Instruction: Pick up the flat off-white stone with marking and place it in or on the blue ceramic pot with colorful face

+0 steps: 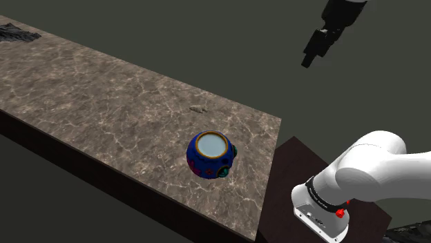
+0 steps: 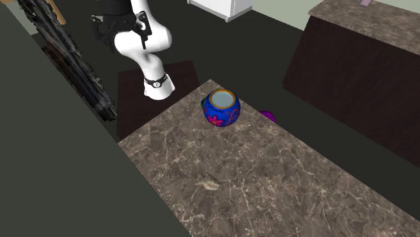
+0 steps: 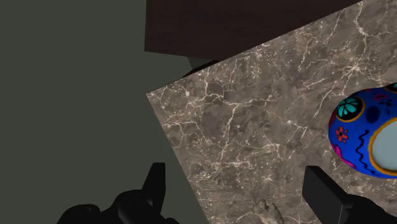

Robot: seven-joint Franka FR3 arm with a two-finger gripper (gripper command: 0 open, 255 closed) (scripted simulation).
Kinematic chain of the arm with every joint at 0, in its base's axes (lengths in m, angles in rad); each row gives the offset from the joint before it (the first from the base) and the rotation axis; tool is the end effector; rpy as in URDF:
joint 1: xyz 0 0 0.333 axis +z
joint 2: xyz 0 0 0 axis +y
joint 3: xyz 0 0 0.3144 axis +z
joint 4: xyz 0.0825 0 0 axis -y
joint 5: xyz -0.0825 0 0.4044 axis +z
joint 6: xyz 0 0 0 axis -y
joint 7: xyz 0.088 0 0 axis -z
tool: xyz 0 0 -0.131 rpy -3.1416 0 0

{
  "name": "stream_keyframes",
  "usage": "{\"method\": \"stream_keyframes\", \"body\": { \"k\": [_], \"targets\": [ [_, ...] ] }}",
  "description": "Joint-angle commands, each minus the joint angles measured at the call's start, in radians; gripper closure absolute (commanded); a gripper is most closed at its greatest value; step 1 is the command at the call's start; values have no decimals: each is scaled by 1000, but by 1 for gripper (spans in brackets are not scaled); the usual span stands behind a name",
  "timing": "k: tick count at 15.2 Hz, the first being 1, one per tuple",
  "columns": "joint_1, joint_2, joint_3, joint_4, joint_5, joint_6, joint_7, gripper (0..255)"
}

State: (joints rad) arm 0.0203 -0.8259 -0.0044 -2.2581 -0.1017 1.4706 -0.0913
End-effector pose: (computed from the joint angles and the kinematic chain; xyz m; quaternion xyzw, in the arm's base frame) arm 0.3070 -0.0097 0.6175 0.9975 0.0481 0.0173 0.0495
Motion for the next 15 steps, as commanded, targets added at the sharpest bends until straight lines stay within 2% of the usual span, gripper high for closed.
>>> {"method": "stream_keyframes", "body": {
  "k": [1,8,15],
  "targets": [
    [0,0,0,0,0,0,0,0],
    [32,117,14,-113,5,251,-5,0],
    [59,296,33,-160,2,499,-8,0]
  ]
}}
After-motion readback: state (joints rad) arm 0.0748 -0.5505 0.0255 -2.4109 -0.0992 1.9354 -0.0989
